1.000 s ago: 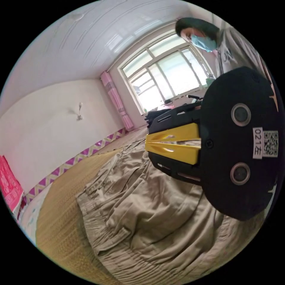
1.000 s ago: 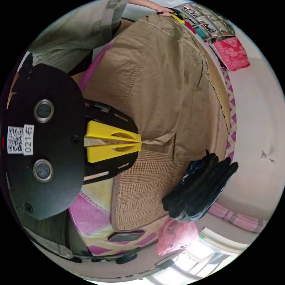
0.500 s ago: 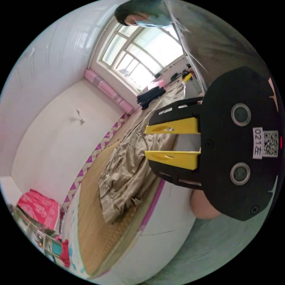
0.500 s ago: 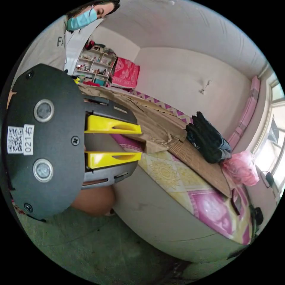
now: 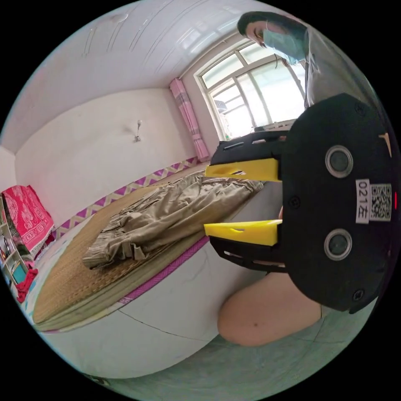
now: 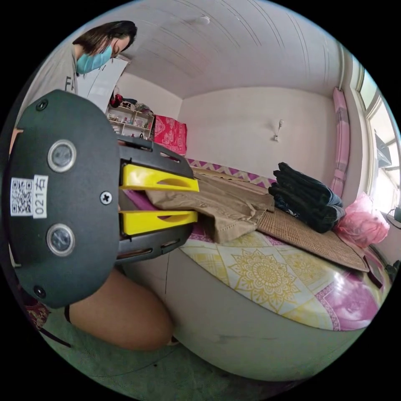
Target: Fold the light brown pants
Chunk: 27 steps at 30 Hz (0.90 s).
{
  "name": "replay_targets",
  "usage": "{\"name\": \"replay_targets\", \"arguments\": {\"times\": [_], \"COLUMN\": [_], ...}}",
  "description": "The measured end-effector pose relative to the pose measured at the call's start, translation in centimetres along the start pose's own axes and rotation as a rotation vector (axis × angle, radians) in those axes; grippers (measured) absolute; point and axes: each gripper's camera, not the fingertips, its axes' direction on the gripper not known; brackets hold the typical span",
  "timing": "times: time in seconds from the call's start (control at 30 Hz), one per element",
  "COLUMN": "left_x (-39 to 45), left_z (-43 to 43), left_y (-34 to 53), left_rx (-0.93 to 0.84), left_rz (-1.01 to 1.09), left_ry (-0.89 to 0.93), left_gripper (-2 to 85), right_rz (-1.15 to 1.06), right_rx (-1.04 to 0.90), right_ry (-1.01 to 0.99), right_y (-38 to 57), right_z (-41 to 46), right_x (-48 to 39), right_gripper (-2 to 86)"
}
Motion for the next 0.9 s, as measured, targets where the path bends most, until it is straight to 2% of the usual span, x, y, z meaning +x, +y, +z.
{"name": "replay_targets", "arguments": {"times": [0.23, 0.4, 0.47, 0.6, 0.8, 0.9], "left_x": [-4.8, -6.0, -6.5, -6.0, -6.3, -6.6], "left_z": [-0.1, -1.4, -0.8, 1.6, 2.9, 4.0], "left_y": [-1.8, -2.8, -3.5, -5.7, -8.8, -10.2], "left_rx": [0.012, 0.023, 0.011, -0.056, -0.067, -0.071], "left_rz": [-0.144, -0.138, -0.134, -0.093, -0.069, -0.052], "left_ry": [0.064, -0.006, 0.018, 0.053, 0.070, 0.055], "left_gripper": [13.6, 13.5, 13.0, 9.7, 0.1, -0.7], "right_rz": [0.018, 0.021, 0.025, 0.031, 0.036, 0.043], "right_rx": [0.021, 0.025, 0.032, 0.034, 0.028, 0.031], "right_ry": [-0.027, -0.039, -0.042, -0.046, -0.052, -0.057], "right_y": [1.4, 2.2, 2.6, 2.8, 2.8, 2.7], "right_z": [-0.4, -0.5, -0.4, 0.1, 1.1, 1.7], "right_x": [4.4, 6.9, 8.3, 10.0, 12.7, 14.1], "right_gripper": [3.3, 1.9, 1.1, 0.6, 0.2, -0.1]}}
